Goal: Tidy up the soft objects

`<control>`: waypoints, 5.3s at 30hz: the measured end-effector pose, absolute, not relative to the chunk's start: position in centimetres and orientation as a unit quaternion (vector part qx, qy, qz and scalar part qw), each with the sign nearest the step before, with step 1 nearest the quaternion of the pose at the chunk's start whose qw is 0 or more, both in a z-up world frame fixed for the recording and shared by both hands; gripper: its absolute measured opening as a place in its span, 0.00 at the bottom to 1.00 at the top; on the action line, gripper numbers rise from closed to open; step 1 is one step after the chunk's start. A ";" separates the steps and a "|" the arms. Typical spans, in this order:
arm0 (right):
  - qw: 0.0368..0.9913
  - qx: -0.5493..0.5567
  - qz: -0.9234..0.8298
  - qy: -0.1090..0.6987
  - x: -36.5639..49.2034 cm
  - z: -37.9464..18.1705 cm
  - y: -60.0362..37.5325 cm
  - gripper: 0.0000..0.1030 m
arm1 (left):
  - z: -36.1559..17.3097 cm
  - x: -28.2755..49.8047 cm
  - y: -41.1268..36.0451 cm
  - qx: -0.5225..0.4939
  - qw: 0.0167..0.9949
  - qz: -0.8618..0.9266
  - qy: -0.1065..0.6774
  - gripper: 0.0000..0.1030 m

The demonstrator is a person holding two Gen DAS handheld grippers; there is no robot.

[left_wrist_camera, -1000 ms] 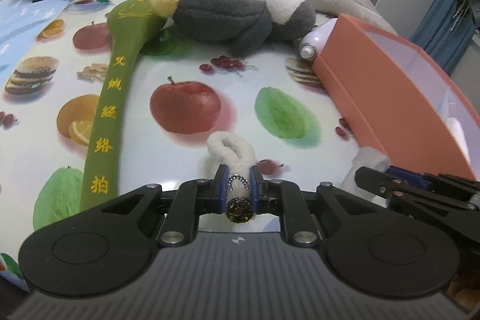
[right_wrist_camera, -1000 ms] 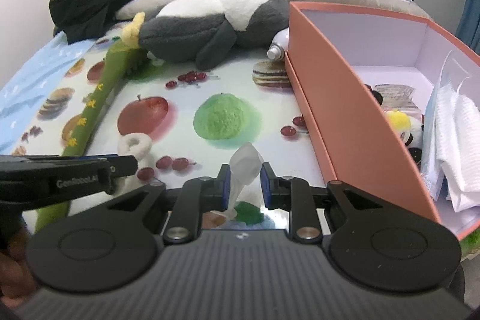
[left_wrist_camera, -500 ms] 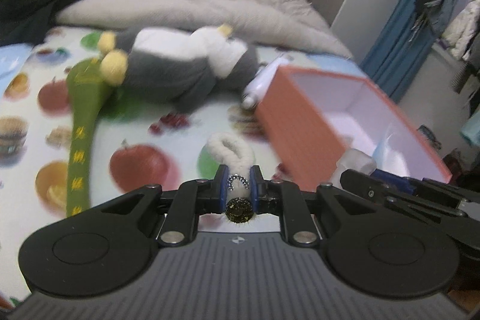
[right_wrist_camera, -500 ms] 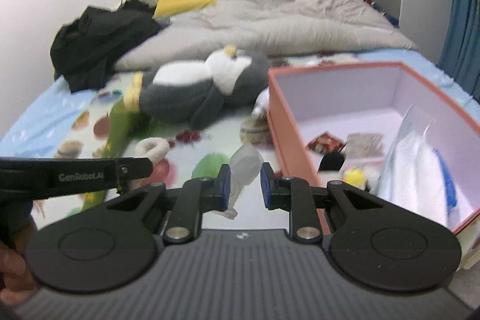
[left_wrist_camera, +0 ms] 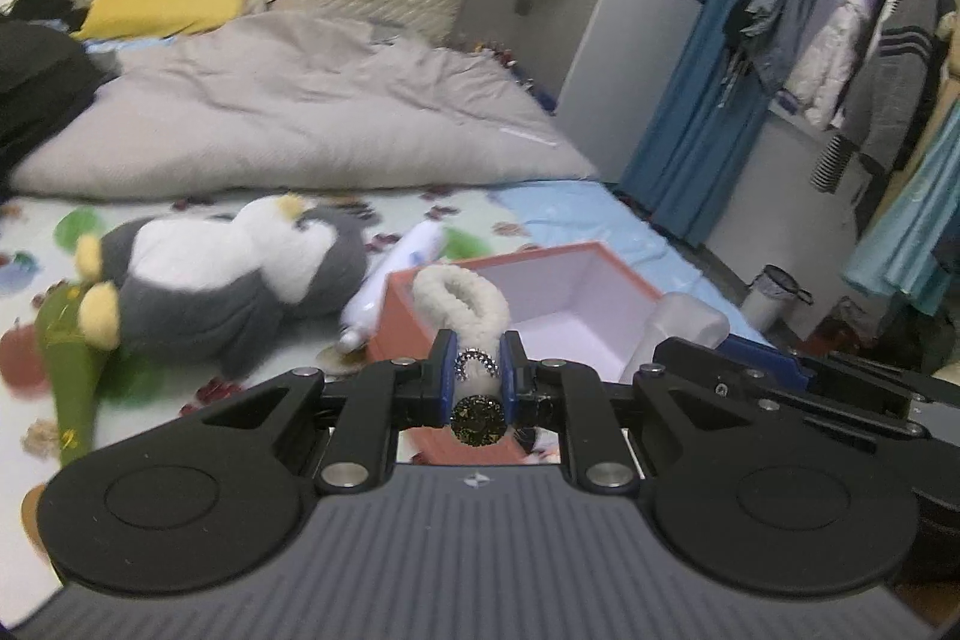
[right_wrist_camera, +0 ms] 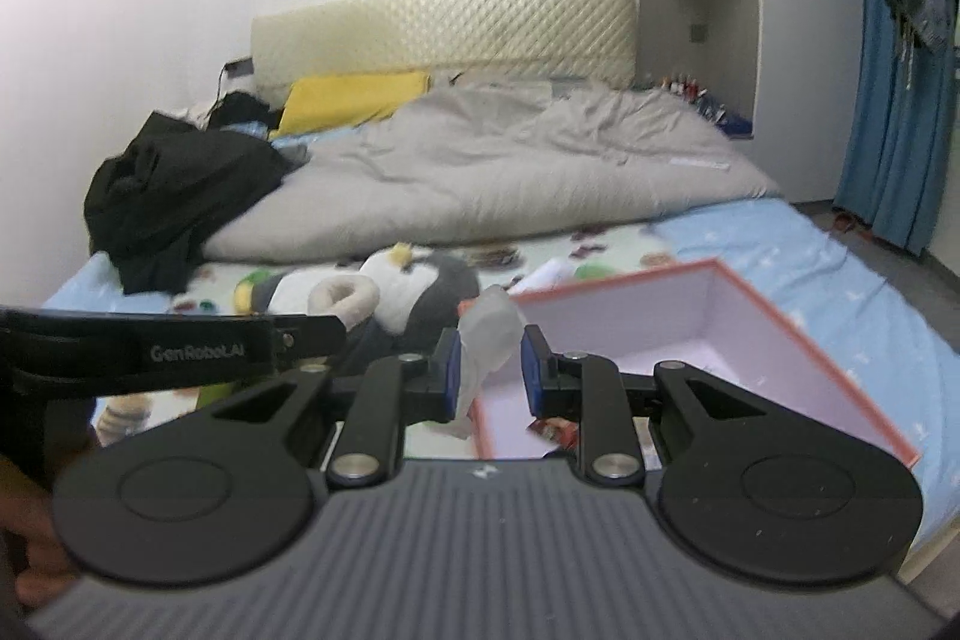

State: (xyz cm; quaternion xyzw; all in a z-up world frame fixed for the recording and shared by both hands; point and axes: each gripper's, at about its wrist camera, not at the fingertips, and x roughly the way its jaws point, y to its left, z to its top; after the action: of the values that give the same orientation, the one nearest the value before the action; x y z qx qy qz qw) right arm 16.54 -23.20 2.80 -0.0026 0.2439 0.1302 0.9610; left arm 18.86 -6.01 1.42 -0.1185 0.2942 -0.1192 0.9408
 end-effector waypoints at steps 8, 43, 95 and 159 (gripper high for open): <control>0.965 0.015 0.103 0.242 18.5 4.2 -26.9 0.24 | 3.3 21.8 -10.2 -0.103 0.936 -0.150 0.301 0.18; 0.879 0.049 0.041 0.472 26.9 -12.0 -33.8 0.33 | -12.3 34.1 -17.8 -0.040 0.855 -0.168 0.490 0.28; 0.953 0.054 0.016 0.297 7.4 6.3 -32.1 0.87 | 8.0 9.4 -10.2 -0.053 0.930 -0.137 0.336 1.00; 0.956 0.043 0.014 0.289 1.9 3.8 -31.8 0.87 | 5.4 3.9 -11.0 -0.039 0.932 -0.151 0.327 1.00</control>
State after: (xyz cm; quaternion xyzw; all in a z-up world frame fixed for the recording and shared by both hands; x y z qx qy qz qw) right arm 1.87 -31.77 3.78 0.0434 0.2893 0.0139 0.9561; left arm 3.91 -11.00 5.43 -0.0387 0.3272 -0.1513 0.9320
